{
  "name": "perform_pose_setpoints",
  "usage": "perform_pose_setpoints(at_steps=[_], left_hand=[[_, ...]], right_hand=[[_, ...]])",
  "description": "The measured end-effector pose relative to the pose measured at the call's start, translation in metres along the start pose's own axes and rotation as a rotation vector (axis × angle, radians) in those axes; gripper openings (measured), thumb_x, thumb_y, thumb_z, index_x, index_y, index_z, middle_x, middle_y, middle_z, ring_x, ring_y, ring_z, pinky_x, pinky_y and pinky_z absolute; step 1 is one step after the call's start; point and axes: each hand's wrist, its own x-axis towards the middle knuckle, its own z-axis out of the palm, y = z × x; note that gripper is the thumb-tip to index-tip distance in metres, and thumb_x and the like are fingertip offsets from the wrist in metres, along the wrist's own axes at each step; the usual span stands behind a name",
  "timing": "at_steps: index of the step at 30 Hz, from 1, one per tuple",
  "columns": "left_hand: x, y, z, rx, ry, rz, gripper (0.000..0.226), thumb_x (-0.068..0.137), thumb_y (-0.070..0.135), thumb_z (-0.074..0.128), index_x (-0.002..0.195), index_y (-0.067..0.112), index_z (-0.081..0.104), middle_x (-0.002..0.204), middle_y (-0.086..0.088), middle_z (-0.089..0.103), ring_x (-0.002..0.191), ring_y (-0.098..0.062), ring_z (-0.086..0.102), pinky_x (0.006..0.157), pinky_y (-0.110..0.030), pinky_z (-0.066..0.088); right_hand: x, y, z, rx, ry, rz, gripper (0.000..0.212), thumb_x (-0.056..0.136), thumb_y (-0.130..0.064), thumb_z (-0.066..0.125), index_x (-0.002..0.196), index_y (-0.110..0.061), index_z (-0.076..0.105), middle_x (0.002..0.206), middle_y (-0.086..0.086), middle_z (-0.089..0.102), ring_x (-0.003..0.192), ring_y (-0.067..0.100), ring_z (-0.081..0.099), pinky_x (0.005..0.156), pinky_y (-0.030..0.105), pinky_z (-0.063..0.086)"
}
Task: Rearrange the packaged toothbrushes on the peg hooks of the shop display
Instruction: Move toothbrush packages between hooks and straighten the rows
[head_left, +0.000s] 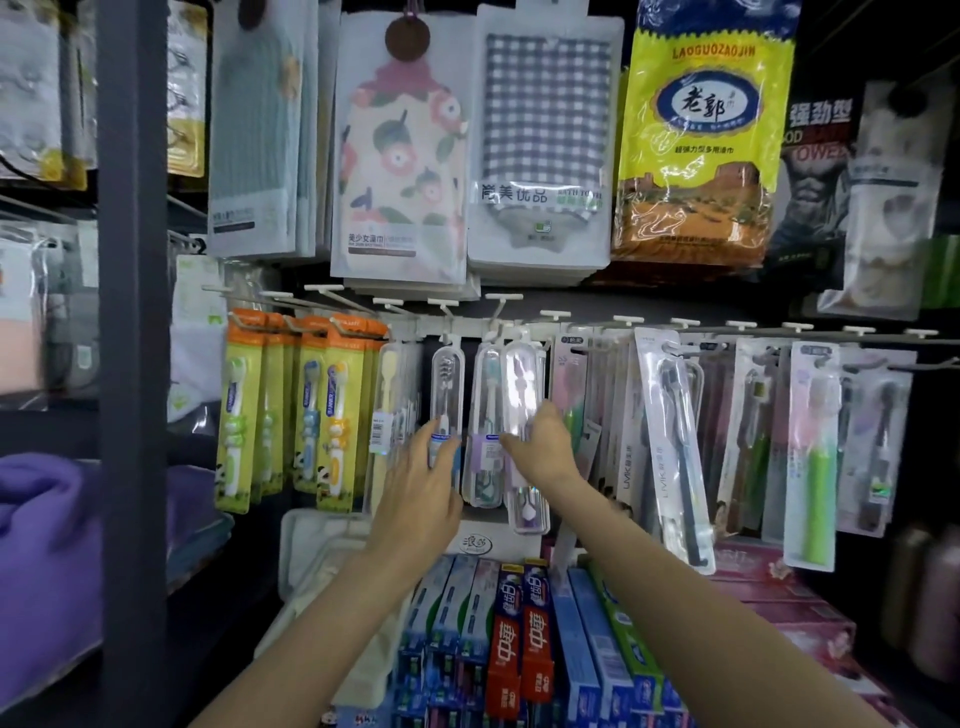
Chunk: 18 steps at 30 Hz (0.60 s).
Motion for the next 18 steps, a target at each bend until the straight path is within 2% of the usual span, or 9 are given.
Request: perform_pose_setpoints(at_steps=[2, 4, 8, 10, 12, 13, 15, 16, 18], left_hand=[[-0.003, -0.005, -0.002, -0.048, -0.007, 0.023, 0.053, 0.091, 0.007, 0.047, 0.141, 0.013, 0.031, 0.151, -0.008, 0.014, 0.111, -0.021, 0.049, 0.085, -0.028, 0.044], [-0.006, -0.011, -0.005, -0.038, -0.017, 0.033, 0.05, 0.091, 0.007, 0.045, 0.139, 0.014, 0.033, 0.15, -0.005, 0.015, 0.092, -0.016, 0.053, 0.07, -0.021, 0.04], [-0.009, -0.024, -0.004, -0.024, -0.005, 0.021, 0.049, 0.088, 0.004, 0.046, 0.136, 0.013, 0.037, 0.147, -0.005, 0.023, 0.086, -0.02, 0.056, 0.07, -0.03, 0.046], [-0.011, -0.027, -0.001, -0.019, -0.011, -0.01, 0.049, 0.089, 0.005, 0.046, 0.136, 0.013, 0.037, 0.146, -0.004, 0.025, 0.087, -0.021, 0.056, 0.071, -0.032, 0.047], [-0.013, -0.027, 0.004, -0.029, -0.017, -0.011, 0.049, 0.089, 0.006, 0.047, 0.136, 0.012, 0.037, 0.144, -0.005, 0.027, 0.089, -0.021, 0.056, 0.073, -0.032, 0.047], [-0.013, -0.027, 0.007, -0.033, -0.024, -0.002, 0.048, 0.089, 0.006, 0.047, 0.136, 0.012, 0.037, 0.143, -0.005, 0.028, 0.091, -0.021, 0.056, 0.074, -0.032, 0.047], [-0.016, -0.028, 0.013, -0.037, -0.04, 0.02, 0.047, 0.09, 0.006, 0.047, 0.135, 0.012, 0.038, 0.144, -0.005, 0.028, 0.094, -0.02, 0.055, 0.074, -0.027, 0.045], [-0.017, -0.029, 0.015, -0.034, -0.048, 0.025, 0.048, 0.09, 0.007, 0.046, 0.136, 0.013, 0.036, 0.145, -0.003, 0.026, 0.096, -0.018, 0.054, 0.075, -0.023, 0.042], [-0.02, -0.031, 0.021, -0.029, -0.057, 0.028, 0.05, 0.092, 0.009, 0.045, 0.139, 0.016, 0.032, 0.145, 0.0, 0.023, 0.098, -0.013, 0.052, 0.075, -0.018, 0.038]], right_hand=[[0.01, -0.003, 0.005, 0.001, -0.045, -0.001, 0.044, 0.09, -0.013, 0.058, 0.125, -0.001, 0.034, 0.1, 0.006, 0.036, 0.093, 0.015, 0.035, 0.054, 0.012, 0.028], [0.014, -0.003, 0.008, -0.026, -0.076, 0.004, 0.034, 0.091, -0.012, 0.057, 0.114, -0.014, 0.032, 0.093, 0.001, 0.032, 0.092, 0.016, 0.034, 0.05, 0.013, 0.022], [0.016, 0.002, 0.009, -0.098, -0.052, 0.001, 0.029, 0.091, -0.009, 0.056, 0.102, -0.012, 0.029, 0.101, 0.006, 0.033, 0.073, 0.011, 0.037, 0.049, 0.016, 0.024], [0.015, 0.003, 0.012, -0.104, -0.046, -0.016, 0.03, 0.091, -0.01, 0.056, 0.099, -0.013, 0.028, 0.1, 0.006, 0.034, 0.072, 0.01, 0.038, 0.056, 0.015, 0.029], [0.012, 0.005, 0.018, -0.11, -0.087, -0.026, 0.029, 0.089, -0.017, 0.059, 0.101, -0.014, 0.033, 0.106, 0.008, 0.038, 0.089, 0.018, 0.043, 0.074, 0.021, 0.035], [0.009, 0.007, 0.022, -0.122, -0.118, -0.018, 0.032, 0.088, -0.022, 0.061, 0.109, -0.012, 0.038, 0.115, 0.01, 0.038, 0.1, 0.021, 0.044, 0.082, 0.025, 0.037], [0.001, 0.02, 0.033, -0.139, -0.139, 0.023, 0.055, 0.089, -0.031, 0.059, 0.131, -0.006, 0.034, 0.134, 0.012, 0.032, 0.121, 0.027, 0.038, 0.098, 0.032, 0.036], [-0.004, 0.029, 0.039, -0.136, -0.117, 0.062, 0.059, 0.09, -0.033, 0.057, 0.135, -0.004, 0.032, 0.138, 0.013, 0.03, 0.125, 0.029, 0.036, 0.101, 0.035, 0.035], [-0.015, 0.051, 0.045, -0.114, -0.018, 0.139, 0.045, 0.092, -0.025, 0.055, 0.128, -0.003, 0.04, 0.135, 0.016, 0.034, 0.12, 0.031, 0.041, 0.097, 0.034, 0.038]])
